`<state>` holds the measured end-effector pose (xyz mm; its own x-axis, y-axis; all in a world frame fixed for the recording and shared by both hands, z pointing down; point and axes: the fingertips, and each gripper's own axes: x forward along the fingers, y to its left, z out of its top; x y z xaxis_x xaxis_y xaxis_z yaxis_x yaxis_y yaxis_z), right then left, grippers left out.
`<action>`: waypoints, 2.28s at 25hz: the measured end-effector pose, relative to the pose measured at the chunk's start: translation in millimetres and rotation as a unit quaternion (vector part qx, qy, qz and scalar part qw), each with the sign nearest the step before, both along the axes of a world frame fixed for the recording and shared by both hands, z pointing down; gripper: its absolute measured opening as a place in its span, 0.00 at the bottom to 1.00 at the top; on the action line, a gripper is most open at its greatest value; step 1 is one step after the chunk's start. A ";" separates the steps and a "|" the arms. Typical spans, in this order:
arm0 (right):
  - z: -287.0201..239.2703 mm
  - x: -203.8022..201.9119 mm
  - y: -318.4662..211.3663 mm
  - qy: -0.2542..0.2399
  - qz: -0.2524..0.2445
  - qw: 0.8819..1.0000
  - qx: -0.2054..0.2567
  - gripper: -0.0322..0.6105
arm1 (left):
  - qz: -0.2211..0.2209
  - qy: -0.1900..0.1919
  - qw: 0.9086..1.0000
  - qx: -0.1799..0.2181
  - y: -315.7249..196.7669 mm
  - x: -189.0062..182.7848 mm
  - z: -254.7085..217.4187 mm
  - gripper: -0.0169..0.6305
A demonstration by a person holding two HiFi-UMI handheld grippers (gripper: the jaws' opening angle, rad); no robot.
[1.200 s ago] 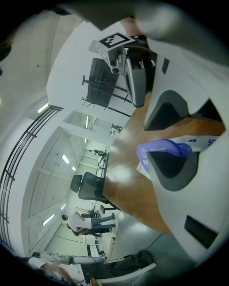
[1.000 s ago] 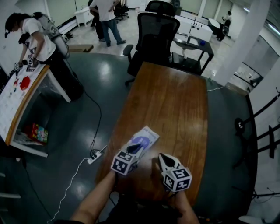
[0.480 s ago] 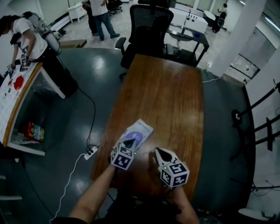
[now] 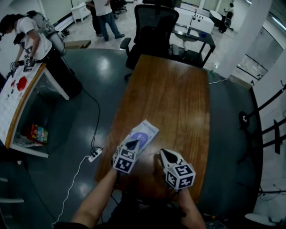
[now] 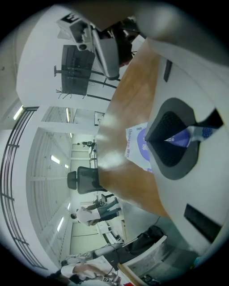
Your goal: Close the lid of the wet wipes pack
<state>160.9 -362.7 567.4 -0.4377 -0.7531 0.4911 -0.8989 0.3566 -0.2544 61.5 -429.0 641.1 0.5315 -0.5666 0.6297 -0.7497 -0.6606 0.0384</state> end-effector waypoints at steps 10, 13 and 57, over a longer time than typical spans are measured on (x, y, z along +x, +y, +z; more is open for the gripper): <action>-5.4 -6.5 -24.6 0.044 -0.020 0.998 0.027 0.06 | -0.017 0.008 1.000 -0.007 23.7 -25.6 -5.1 0.04; -12.5 -7.3 -43.4 0.052 -0.029 0.998 0.035 0.06 | -0.026 0.015 0.999 -0.017 35.2 -29.2 -2.1 0.03; -214.5 -32.6 335.4 -0.040 0.022 0.957 0.287 0.06 | 0.064 0.188 0.951 0.238 372.3 5.5 -271.3 0.04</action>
